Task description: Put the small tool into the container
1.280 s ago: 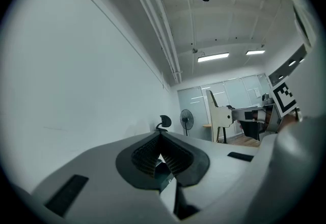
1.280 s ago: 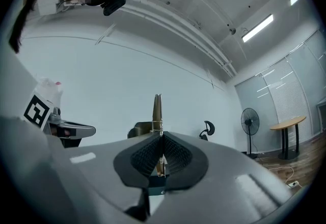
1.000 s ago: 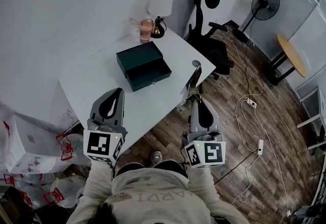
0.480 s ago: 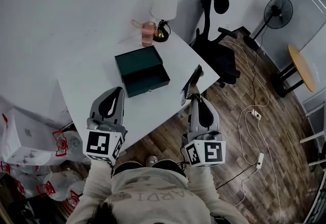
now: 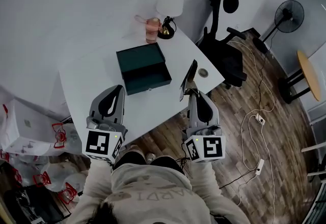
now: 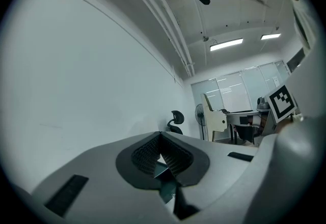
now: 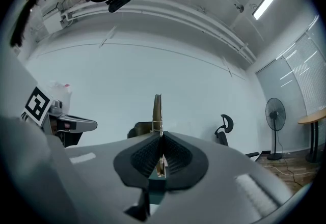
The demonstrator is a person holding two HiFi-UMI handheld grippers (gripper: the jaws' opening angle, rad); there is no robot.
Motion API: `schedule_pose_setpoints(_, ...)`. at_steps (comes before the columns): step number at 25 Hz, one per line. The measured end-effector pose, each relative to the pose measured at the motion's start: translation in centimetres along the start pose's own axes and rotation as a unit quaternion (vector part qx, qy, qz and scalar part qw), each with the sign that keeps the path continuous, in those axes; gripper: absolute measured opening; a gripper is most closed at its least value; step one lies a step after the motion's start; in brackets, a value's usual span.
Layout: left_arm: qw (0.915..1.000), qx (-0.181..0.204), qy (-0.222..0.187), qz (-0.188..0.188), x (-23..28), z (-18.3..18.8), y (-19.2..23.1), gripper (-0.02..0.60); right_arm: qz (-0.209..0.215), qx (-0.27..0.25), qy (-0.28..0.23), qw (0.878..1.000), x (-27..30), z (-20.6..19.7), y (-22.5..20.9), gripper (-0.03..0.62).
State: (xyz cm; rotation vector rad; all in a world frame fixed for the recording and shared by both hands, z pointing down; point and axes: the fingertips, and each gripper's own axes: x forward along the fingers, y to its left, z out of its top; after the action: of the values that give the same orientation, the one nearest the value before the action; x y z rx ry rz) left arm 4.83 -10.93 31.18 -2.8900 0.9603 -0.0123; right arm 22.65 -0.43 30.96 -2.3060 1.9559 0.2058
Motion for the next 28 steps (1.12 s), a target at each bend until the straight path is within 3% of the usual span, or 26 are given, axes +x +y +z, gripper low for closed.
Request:
schedule_pose_setpoints(14,0.9995,-0.002,0.015,0.027,3.4,-1.4,3.5,0.005,0.087,-0.092,0.053,0.99,7.8,-4.7,1.4,0.012)
schedule_pose_setpoints(22,0.9985,-0.009,0.028,0.045,5.0,-2.9,6.3,0.005,0.144,-0.154,0.086,0.974,12.5,-8.1,3.5,0.012)
schedule_pose_setpoints(28,0.9972,-0.018,0.042,0.06,5.9,-4.4,8.2,0.003,0.181,-0.206,0.125,0.953,14.9,-12.3,4.7,0.012)
